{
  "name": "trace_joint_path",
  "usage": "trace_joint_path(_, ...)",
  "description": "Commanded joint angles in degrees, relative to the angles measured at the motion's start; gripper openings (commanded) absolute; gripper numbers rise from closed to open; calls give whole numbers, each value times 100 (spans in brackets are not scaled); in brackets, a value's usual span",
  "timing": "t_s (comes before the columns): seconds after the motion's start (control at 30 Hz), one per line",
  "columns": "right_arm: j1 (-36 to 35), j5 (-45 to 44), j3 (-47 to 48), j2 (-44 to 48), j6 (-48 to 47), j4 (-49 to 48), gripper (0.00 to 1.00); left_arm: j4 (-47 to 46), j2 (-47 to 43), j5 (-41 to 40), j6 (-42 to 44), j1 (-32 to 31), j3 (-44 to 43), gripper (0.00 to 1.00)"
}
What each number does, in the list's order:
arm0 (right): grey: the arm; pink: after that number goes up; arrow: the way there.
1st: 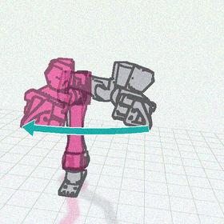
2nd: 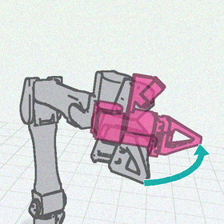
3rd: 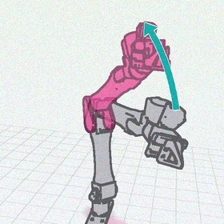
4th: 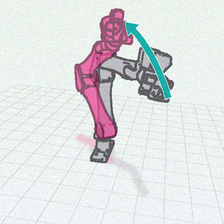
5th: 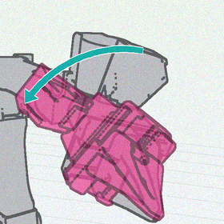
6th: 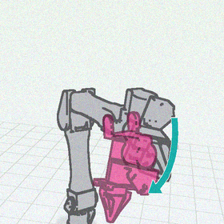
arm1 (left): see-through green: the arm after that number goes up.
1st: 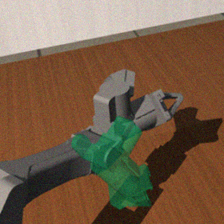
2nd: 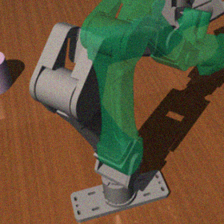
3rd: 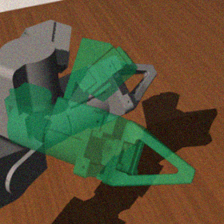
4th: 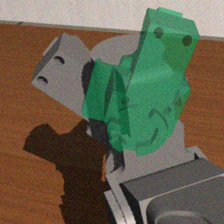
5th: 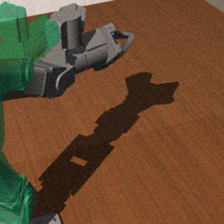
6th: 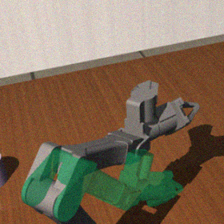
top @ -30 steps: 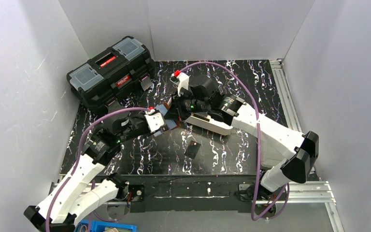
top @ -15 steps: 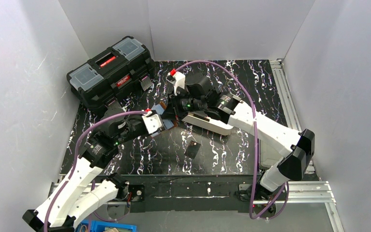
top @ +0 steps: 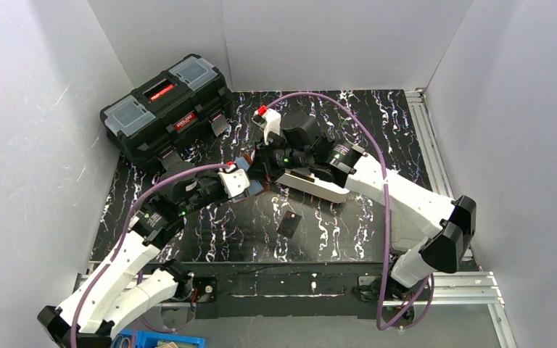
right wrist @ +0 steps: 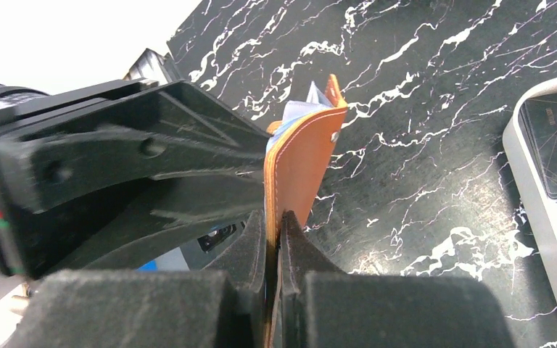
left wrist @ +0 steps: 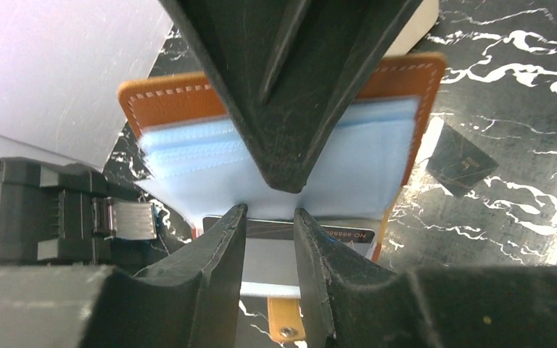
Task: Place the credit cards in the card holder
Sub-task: Insert the credit card into the card holder.
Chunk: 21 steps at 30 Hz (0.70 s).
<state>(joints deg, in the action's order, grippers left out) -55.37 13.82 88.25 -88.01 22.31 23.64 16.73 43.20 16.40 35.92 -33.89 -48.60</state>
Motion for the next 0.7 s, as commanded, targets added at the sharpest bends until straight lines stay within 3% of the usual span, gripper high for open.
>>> trace_joint_path(0.0, -105, 233, -42, 442, 6, -546, 1, 19, 85, -395, 7, -4, 126, 30)
trace_joint_path(0.43, -105, 64, -506, 708, -18, -676, 1, 5, 189, -1054, -322, 46, 215, 30)
trace_joint_path(0.67, -90, -129, -763, 574, -31, -589, 1, 501, -146, -103, -497, 122, -207, 40)
